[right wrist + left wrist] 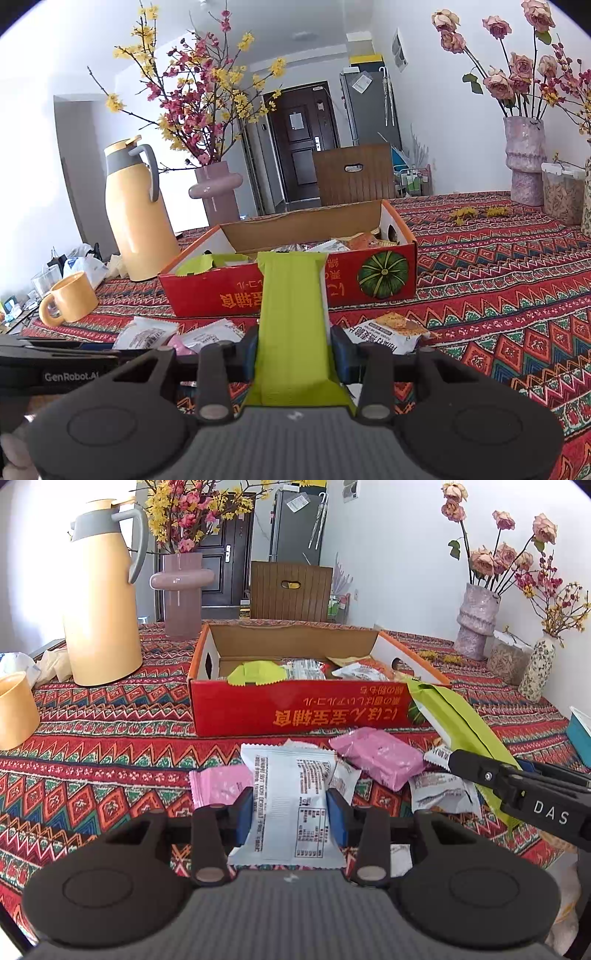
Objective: Organize snacks
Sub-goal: 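Carry the green bar and white packet over into the box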
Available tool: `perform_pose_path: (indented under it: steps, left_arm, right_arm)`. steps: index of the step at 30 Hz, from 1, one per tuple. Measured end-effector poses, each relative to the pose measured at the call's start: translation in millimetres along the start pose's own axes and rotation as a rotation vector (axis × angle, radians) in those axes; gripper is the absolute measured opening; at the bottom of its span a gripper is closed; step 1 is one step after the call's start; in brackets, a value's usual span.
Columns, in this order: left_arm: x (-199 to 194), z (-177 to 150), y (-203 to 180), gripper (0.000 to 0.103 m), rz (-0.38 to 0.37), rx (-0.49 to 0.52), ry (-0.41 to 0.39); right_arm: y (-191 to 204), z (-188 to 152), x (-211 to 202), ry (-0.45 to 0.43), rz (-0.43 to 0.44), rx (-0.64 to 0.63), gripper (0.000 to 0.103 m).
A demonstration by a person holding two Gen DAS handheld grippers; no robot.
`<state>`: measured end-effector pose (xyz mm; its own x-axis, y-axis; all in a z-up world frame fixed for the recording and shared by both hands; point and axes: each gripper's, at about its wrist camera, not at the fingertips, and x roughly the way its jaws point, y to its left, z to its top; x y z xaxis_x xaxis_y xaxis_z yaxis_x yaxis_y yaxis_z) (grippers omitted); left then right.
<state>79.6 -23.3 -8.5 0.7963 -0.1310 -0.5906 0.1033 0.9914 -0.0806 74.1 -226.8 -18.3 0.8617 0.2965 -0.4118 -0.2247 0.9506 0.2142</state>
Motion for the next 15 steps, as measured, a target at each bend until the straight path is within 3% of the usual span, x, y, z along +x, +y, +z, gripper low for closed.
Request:
perform_pose_path:
  steps: [15]
  left_arm:
    - [17.8,47.0,0.8,0.042,0.008,-0.015,-0.090]
  right_arm:
    - [-18.7,30.0,32.4,-0.040,-0.037,-0.001,0.038]
